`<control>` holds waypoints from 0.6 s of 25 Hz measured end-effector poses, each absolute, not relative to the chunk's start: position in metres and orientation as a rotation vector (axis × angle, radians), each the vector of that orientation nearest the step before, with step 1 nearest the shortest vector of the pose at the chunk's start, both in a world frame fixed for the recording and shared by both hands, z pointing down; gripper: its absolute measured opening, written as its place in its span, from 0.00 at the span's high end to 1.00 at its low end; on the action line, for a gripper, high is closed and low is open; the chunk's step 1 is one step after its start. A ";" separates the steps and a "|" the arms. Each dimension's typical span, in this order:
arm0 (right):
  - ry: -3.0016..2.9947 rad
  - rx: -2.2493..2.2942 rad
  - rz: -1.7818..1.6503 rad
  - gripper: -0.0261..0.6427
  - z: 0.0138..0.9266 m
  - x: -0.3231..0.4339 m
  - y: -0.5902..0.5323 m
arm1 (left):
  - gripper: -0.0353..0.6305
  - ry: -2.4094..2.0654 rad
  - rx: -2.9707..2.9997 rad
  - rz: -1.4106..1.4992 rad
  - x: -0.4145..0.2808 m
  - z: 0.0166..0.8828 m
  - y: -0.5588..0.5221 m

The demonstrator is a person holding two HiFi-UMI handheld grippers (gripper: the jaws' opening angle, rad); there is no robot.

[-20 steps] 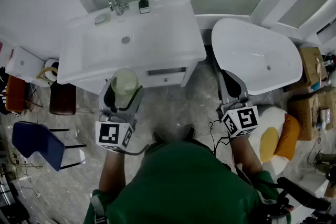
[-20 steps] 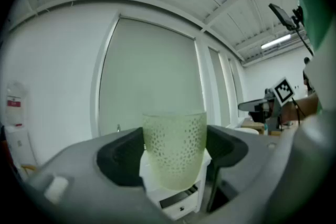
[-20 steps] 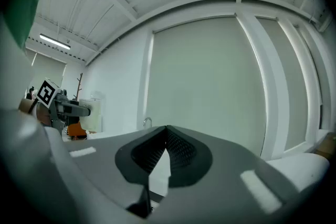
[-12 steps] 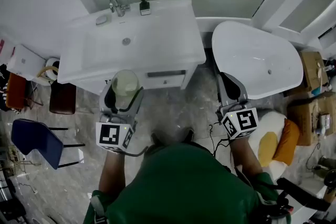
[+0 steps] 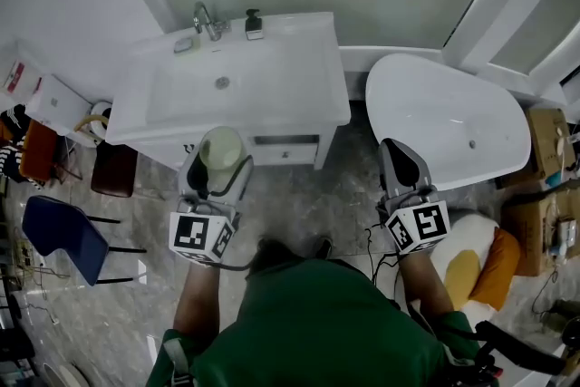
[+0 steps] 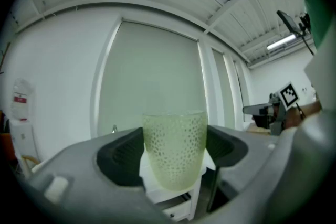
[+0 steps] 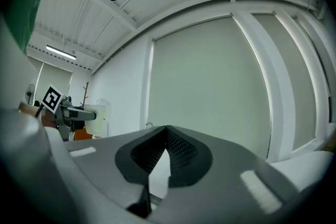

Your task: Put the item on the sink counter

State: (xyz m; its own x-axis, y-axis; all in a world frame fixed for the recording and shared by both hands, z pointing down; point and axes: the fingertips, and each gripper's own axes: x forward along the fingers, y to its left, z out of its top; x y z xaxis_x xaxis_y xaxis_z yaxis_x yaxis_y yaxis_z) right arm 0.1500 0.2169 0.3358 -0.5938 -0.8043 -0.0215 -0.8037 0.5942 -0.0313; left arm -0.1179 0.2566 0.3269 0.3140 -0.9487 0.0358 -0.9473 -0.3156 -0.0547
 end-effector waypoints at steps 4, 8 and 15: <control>2.740 -1.415 -0.058 0.97 0.341 0.182 0.215 | 0.40 1.847 -2.536 -0.074 -0.099 0.327 0.253; 2.688 -1.476 -0.056 0.97 0.342 0.206 0.207 | 0.41 1.823 -2.525 -0.130 -0.086 0.329 0.239; 2.702 -1.552 -0.052 0.97 0.350 0.210 0.167 | 0.41 1.783 -2.573 -0.109 -0.084 0.338 0.182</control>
State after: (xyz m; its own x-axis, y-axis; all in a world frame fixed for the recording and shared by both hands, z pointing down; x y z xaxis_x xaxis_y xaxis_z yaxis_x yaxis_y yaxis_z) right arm 0.2095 0.1674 0.3495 -0.5038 -0.8638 -0.0055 -0.8629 0.5036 -0.0416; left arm -0.0836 0.1824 0.3381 0.3493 -0.9356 0.0520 -0.9349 -0.3517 -0.0474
